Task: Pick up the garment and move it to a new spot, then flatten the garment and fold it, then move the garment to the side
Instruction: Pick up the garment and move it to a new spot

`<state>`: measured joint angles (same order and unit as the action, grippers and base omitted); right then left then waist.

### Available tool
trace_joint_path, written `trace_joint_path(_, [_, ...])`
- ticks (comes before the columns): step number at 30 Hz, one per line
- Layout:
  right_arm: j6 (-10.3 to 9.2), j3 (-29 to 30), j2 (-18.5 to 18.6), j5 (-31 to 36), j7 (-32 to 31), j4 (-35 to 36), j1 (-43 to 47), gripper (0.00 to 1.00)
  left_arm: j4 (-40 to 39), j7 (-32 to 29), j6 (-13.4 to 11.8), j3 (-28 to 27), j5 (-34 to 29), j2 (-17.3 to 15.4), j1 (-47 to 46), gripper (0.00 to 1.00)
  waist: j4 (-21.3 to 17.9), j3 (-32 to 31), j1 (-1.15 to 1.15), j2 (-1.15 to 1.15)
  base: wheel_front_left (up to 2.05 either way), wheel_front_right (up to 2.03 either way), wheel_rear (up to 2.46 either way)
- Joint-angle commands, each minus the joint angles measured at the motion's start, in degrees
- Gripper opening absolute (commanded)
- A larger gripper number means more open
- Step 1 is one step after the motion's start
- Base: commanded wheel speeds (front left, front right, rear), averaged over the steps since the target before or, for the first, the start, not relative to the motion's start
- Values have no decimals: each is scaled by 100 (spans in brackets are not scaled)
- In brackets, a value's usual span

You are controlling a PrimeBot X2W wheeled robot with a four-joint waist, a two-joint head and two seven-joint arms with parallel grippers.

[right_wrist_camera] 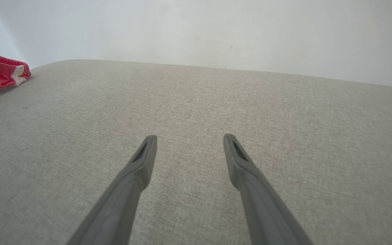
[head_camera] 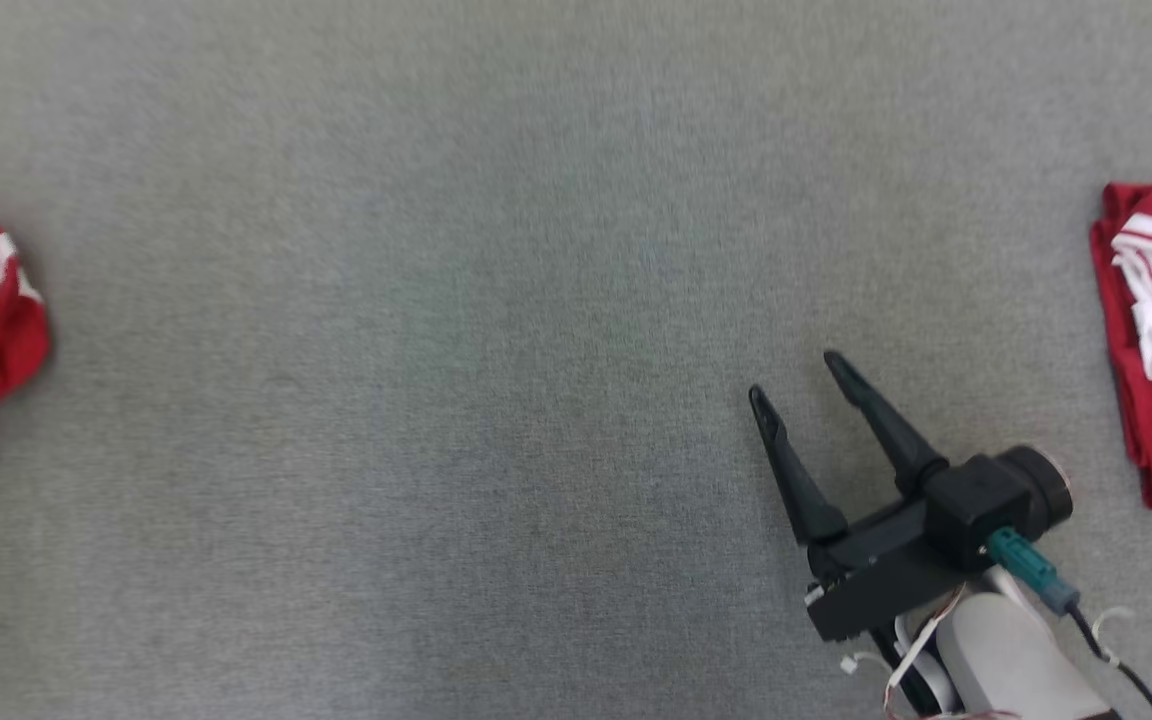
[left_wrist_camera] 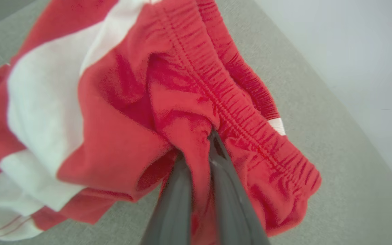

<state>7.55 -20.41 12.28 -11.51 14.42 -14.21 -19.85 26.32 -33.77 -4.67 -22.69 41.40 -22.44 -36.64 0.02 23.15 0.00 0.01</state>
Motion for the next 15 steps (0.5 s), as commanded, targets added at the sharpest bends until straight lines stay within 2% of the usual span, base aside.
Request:
trace_joint_path(1, [-14,8,-13,-31,34,-30,85,100,-88,88,62,3,-18,-71,-105,0,212,-418,0,-1,0,0,0])
trace_joint_path(4, [-15,19,-43,-85,30,-146,237,100,-410,244,292,124,-44,-90,-277,0,308,-755,0,-1,0,0,0])
trace_joint_path(8, [-15,0,-98,-154,40,-311,492,100,-1067,22,403,445,87,178,-515,0,366,-1284,0,-1,0,0,0])
trace_joint_path(15, [-15,-134,-140,-344,36,-405,740,100,-2402,-598,314,1198,19,583,-490,0,22,-1928,0,-1,0,0,0])
